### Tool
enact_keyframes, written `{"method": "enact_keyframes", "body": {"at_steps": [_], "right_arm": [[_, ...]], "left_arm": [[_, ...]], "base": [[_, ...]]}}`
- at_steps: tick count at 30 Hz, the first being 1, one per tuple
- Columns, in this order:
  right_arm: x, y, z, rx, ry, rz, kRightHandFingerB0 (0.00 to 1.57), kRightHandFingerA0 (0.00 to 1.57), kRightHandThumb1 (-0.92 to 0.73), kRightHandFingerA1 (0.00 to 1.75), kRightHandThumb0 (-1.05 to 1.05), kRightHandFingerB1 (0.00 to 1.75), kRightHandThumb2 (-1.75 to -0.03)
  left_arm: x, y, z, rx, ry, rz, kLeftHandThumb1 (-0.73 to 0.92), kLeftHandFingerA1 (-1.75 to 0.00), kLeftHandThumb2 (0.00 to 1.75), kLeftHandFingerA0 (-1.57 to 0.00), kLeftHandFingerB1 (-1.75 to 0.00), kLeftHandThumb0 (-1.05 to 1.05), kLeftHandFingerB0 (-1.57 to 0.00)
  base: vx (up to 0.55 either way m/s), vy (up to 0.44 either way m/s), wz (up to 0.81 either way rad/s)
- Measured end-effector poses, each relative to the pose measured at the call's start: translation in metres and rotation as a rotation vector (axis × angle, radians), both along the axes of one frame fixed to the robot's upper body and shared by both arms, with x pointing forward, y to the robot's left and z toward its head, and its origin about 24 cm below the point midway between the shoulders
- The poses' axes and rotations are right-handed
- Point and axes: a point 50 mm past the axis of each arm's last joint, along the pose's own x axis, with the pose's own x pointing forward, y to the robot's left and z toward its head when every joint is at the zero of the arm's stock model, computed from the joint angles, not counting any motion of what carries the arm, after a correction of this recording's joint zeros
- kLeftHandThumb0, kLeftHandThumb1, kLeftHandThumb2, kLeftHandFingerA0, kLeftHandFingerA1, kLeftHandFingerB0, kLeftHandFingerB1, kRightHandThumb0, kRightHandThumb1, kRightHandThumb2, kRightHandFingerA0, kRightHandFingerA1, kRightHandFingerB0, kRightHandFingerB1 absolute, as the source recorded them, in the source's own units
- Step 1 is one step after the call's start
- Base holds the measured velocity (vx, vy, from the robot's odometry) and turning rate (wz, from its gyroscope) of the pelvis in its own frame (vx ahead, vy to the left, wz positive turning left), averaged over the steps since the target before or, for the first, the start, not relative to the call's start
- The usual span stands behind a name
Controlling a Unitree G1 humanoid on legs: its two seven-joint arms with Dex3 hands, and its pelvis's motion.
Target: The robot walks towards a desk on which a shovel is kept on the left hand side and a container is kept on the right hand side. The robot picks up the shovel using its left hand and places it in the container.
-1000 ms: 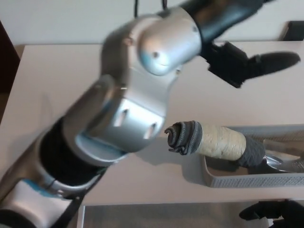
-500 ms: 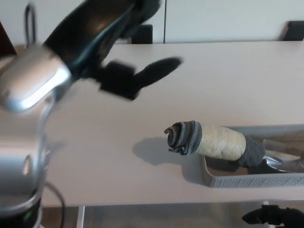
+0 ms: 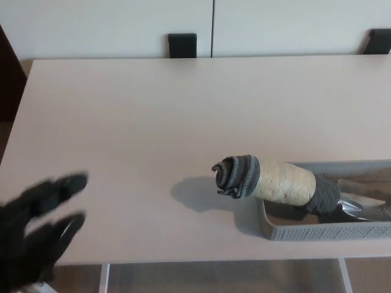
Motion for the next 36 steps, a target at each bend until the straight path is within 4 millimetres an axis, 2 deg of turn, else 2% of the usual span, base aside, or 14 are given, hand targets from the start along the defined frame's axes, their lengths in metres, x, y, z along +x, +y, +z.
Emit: {"method": "enact_keyframes", "body": {"at_steps": [7,8,9,12,13,16,17,18,19,20,23,25,26,36], "right_arm": [[-0.021,-0.007,-0.01,-0.011,0.064,-0.04,0.26,0.31,-0.61,0.5,-0.58,0.42,-0.58],[-0.023,-0.007,-0.01,-0.012,0.068,-0.043,0.26,0.31,-0.61,0.49,-0.56,0.42,-0.58],[-0.024,-0.008,-0.011,-0.013,0.072,-0.046,0.27,0.31,-0.61,0.49,-0.56,0.42,-0.58],[-0.028,-0.009,-0.012,-0.016,0.084,-0.054,0.27,0.31,-0.61,0.47,-0.54,0.41,-0.58],[-0.031,-0.009,-0.013,-0.017,0.089,-0.056,0.27,0.3,-0.61,0.47,-0.54,0.41,-0.58],[-0.034,-0.01,-0.014,-0.019,0.096,-0.061,0.28,0.32,-0.61,0.48,-0.58,0.42,-0.58],[-0.034,-0.011,-0.014,-0.019,0.099,-0.063,0.28,0.32,-0.61,0.48,-0.59,0.42,-0.58],[-0.036,-0.011,-0.015,-0.021,0.104,-0.066,0.28,0.32,-0.62,0.48,-0.58,0.41,-0.58],[-0.037,-0.012,-0.016,-0.023,0.107,-0.068,0.27,0.33,-0.61,0.48,-0.57,0.41,-0.58],[-0.038,-0.012,-0.016,-0.024,0.108,-0.07,0.27,0.32,-0.62,0.49,-0.61,0.41,-0.58],[-0.04,-0.015,-0.017,-0.028,0.108,-0.081,0.26,0.32,-0.63,0.49,-0.62,0.41,-0.58],[-0.041,-0.016,-0.017,-0.031,0.106,-0.089,0.24,0.29,-0.66,0.49,-0.62,0.42,-0.59],[-0.041,-0.017,-0.017,-0.031,0.105,-0.093,0.23,0.28,-0.67,0.49,-0.62,0.42,-0.6],[-0.04,-0.022,-0.016,-0.025,0.07,-0.147,0.25,0.29,-0.69,0.49,-0.63,0.45,-0.6]], "left_arm": [[-0.061,0.028,-0.021,-0.062,0.174,0.097,0.57,-0.4,0.96,-0.07,-0.31,-0.95,-0.01],[-0.066,0.03,-0.022,-0.069,0.189,0.103,0.65,-0.31,0.61,-0.14,-0.26,-0.94,-0.13],[-0.072,0.032,-0.023,-0.074,0.202,0.11,0.18,-0.5,0.89,-0.01,-0.48,-0.4,0.0],[-0.088,0.038,-0.025,-0.089,0.241,0.121,0.18,-0.5,0.89,-0.02,-0.48,-0.39,0.0],[-0.095,0.04,-0.026,-0.097,0.259,0.123,0.64,-0.36,0.6,-0.19,-0.27,-0.94,-0.18],[-0.107,0.043,-0.027,-0.111,0.287,0.12,0.67,-0.38,0.61,-0.2,-0.28,-0.94,-0.2],[-0.109,0.044,-0.028,-0.116,0.295,0.117,0.71,-0.39,0.63,-0.21,-0.27,-0.95,-0.19],[-0.113,0.045,-0.028,-0.122,0.305,0.111,0.59,-0.47,1.0,-0.09,-0.34,-0.9,0.0],[-0.115,0.046,-0.029,-0.127,0.311,0.106,0.59,-0.44,0.98,-0.02,-0.28,-0.86,-0.13],[-0.116,0.047,-0.03,-0.134,0.315,0.103,0.71,-0.32,0.65,-0.11,-0.23,-0.81,-0.13],[-0.121,0.05,-0.036,-0.155,0.33,0.099,0.74,-0.29,0.62,-0.1,-0.26,-0.71,-0.13],[-0.123,0.051,-0.042,-0.167,0.341,0.102,0.74,-0.24,0.63,-0.01,-0.24,-0.79,-0.1],[-0.123,0.051,-0.046,-0.175,0.348,0.104,0.65,-0.1,0.98,-0.02,-0.16,-0.91,-0.11],[-0.104,0.045,-0.102,-0.231,0.415,0.13,0.72,-0.08,1.06,0.0,-0.12,-0.96,-0.07]], "base": [[0.0,0.0,0.0],[0.0,0.0,0.0],[0.0,0.0,0.0],[0.0,0.0,0.0],[0.0,0.0,0.0],[0.0,0.0,0.0],[0.0,0.0,0.0],[0.0,0.0,0.0],[0.0,0.0,0.0],[0.0,0.0,0.0],[0.0,0.0,0.0],[0.0,0.0,0.0],[0.0,0.0,0.0],[0.0,0.0,0.0]]}}
